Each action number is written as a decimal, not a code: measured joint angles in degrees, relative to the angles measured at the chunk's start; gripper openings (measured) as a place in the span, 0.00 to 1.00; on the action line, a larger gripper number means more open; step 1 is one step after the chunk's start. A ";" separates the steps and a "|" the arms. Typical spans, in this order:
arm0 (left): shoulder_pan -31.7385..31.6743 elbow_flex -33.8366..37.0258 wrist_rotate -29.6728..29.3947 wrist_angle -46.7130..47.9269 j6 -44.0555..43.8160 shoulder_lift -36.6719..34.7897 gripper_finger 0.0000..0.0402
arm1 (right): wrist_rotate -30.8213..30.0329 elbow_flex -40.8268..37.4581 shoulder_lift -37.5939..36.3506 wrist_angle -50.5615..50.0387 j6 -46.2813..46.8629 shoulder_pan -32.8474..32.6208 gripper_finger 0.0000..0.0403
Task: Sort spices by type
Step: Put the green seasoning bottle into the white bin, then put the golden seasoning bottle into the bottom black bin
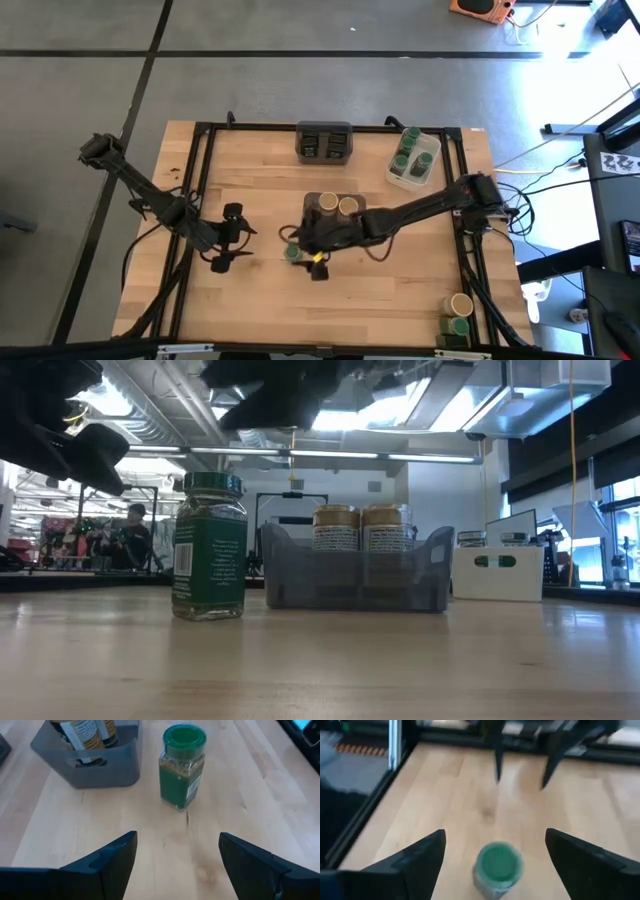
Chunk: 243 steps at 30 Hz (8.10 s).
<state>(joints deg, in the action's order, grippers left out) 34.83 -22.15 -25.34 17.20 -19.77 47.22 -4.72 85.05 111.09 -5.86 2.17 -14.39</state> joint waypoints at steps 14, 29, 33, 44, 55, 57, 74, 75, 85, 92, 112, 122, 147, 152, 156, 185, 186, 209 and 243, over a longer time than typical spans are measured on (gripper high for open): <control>-1.96 0.24 -0.87 0.11 -0.15 0.28 0.69 | 1.42 1.36 6.94 1.42 -2.60 0.54 0.84; -1.95 0.26 -0.90 0.38 -1.29 0.72 0.69 | 3.00 1.32 11.03 5.45 -2.44 1.01 0.75; -1.95 0.26 -0.90 0.18 -1.29 0.83 0.69 | 2.82 1.32 11.00 5.76 -2.43 1.01 0.56; -1.95 0.26 -0.91 0.16 -1.31 0.83 0.69 | -1.59 1.17 5.96 1.00 -1.23 0.05 0.50; -1.95 0.26 -0.90 0.07 -1.96 0.94 0.69 | -16.63 1.28 -10.79 -16.01 -2.31 -2.90 0.50; -1.94 0.26 -0.90 0.22 -1.92 0.94 0.69 | -21.61 1.30 -12.97 -20.14 -1.48 -2.89 0.50; -1.95 0.26 -0.90 0.15 -1.75 0.94 0.69 | -49.26 -8.98 -30.12 -44.64 22.74 0.36 0.50; -1.95 0.26 -0.90 0.17 -1.75 0.94 0.69 | -50.26 -10.78 -31.87 -45.60 25.25 1.10 0.50; -1.95 0.26 -0.92 0.14 -1.29 0.94 0.69 | -53.67 -29.63 -45.92 -48.23 45.21 10.86 0.50; -1.95 0.26 -1.71 0.11 -1.29 0.94 0.69 | -53.59 -36.07 -47.30 -48.18 54.74 15.73 0.50; -1.95 0.26 -1.95 0.12 -1.29 0.94 0.69 | -49.71 -50.96 -47.24 -37.51 60.90 17.07 0.50; -1.95 0.26 -1.95 0.14 -1.29 0.94 0.69 | -47.17 -56.12 -47.22 -32.76 63.60 17.07 0.50; -1.95 0.26 -1.95 0.14 -0.83 0.94 0.69 | -37.83 -35.52 -47.22 -46.44 50.00 16.13 0.80; -1.95 0.26 -1.95 0.12 -1.47 0.94 0.69 | -26.80 -30.11 -47.22 -46.20 48.52 11.10 0.80; -1.95 0.26 -1.95 -0.28 -1.93 0.94 0.69 | -20.35 -28.55 -47.22 -46.06 50.65 5.98 0.80; -1.95 0.26 -1.92 -2.85 2.08 0.91 0.69 | 36.27 -28.47 -43.70 -64.07 109.95 -12.07 0.80; -1.95 0.26 -1.92 -2.85 2.27 0.91 0.69 | 36.42 -28.47 -43.70 -63.58 112.66 -13.58 0.80; -1.92 0.26 -1.90 0.28 0.20 0.94 0.69 | 32.17 -28.52 -38.78 -57.45 126.60 -32.97 0.80; -1.92 0.26 -1.90 0.38 0.20 0.94 0.69 | 37.57 -33.83 -30.18 -48.23 123.86 -36.98 0.76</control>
<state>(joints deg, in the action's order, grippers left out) 32.91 -21.89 -27.24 17.58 -19.57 48.16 32.86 51.22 80.91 -54.08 126.03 -51.37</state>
